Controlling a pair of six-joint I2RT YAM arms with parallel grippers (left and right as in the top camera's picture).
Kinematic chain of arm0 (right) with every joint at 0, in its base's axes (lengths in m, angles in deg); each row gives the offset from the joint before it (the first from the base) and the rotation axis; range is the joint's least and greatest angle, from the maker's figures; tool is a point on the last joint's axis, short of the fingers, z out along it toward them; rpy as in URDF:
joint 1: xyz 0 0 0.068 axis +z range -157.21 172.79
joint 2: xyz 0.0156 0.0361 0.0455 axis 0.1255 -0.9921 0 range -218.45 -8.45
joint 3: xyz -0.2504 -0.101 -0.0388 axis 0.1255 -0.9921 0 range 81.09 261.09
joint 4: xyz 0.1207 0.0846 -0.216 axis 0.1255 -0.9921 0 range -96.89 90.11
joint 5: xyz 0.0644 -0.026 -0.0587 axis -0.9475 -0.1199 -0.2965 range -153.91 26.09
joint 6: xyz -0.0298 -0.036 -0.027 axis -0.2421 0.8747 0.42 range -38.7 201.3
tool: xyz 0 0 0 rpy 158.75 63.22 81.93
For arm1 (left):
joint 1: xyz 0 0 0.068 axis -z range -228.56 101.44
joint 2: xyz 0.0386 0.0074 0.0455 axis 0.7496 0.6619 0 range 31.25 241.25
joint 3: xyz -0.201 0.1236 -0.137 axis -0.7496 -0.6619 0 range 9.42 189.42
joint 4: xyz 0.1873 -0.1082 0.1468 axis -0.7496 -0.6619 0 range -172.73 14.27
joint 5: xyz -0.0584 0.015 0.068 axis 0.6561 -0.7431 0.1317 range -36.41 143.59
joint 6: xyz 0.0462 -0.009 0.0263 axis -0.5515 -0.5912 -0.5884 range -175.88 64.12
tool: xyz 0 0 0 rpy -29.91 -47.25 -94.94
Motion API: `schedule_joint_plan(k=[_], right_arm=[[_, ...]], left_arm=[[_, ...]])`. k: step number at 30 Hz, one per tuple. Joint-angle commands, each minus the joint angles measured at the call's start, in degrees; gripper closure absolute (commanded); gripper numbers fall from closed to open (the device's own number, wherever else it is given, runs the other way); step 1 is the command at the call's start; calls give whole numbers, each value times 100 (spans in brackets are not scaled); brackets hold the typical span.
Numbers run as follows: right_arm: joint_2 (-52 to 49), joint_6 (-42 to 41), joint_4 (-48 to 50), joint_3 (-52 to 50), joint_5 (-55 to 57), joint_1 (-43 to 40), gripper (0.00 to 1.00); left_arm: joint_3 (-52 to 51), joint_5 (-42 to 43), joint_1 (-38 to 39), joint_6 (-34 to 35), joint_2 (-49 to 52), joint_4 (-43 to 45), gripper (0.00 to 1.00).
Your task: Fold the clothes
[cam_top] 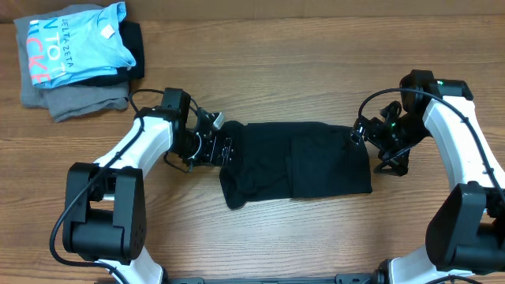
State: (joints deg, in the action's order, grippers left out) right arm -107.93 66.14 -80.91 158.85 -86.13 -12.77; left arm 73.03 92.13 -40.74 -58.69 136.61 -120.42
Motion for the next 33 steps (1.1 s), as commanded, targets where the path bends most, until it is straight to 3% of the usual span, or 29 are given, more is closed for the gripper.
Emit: schedule_joint_plan(k=[1, 14, 16, 17, 21, 25, 27, 33], right_arm=[[107, 170, 15, 85, 2, -17, 1], [107, 170, 13, 85, -90, -17, 1], [107, 170, 13, 85, -107, -17, 1], [107, 170, 11, 85, -107, -17, 1], [107, 170, -17, 85, -105, -17, 2], [107, 170, -35, 85, -103, -17, 1], [107, 170, -37, 81, -105, -17, 1], [107, 170, 15, -17, -103, 127, 1]], left_arm=[[-122, -203, 15, 450, 66, 103, 0], [-313, -188, 214, 929, 509, 680, 0], [-313, -190, 328, 938, 553, 706, 5], [-313, -201, 391, 960, 575, 719, 8], [-313, -601, 612, 1241, 671, 772, 38], [-306, -822, 673, 1360, 673, 789, 82], [-302, -1025, 638, 1405, 673, 737, 96], [168, -2251, 46, 1679, 669, -367, 96]])
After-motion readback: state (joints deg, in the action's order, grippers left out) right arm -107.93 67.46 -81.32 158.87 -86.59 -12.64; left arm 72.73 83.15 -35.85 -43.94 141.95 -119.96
